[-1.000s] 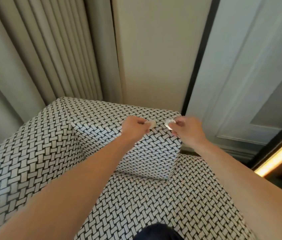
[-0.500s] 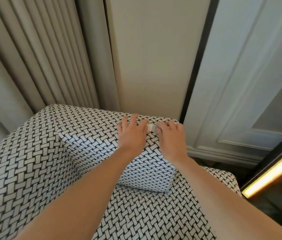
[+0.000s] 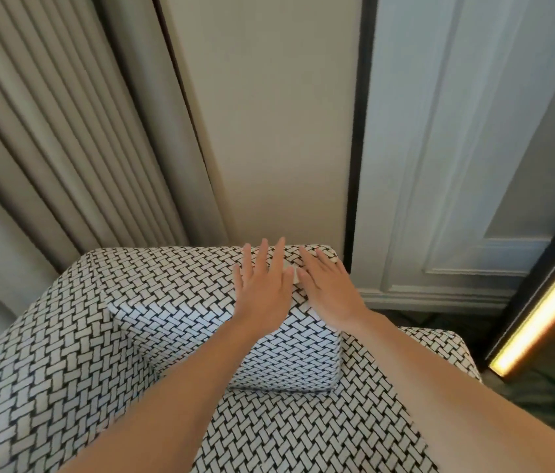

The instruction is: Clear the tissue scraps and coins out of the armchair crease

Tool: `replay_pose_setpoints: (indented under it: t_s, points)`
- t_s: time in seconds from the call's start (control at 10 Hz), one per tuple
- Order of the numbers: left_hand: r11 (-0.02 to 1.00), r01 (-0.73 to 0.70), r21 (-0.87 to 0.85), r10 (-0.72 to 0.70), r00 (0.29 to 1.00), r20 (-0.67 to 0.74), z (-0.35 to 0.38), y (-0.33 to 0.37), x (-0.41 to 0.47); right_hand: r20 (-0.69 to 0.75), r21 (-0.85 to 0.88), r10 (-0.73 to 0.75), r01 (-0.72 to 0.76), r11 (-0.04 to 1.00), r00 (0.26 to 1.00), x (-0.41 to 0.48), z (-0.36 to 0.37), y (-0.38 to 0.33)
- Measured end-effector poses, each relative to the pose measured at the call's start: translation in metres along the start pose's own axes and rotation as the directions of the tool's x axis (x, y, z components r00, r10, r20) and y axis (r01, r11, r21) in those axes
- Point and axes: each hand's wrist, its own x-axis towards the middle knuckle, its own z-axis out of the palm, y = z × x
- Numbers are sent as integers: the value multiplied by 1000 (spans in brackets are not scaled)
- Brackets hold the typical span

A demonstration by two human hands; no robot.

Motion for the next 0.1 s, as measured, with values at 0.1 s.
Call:
replay_pose_setpoints:
  t_s: [0.1]
  points:
    - [996, -83, 23, 83, 996, -17, 6, 32, -3, 7, 312, -49, 44, 949, 999, -17, -18, 11]
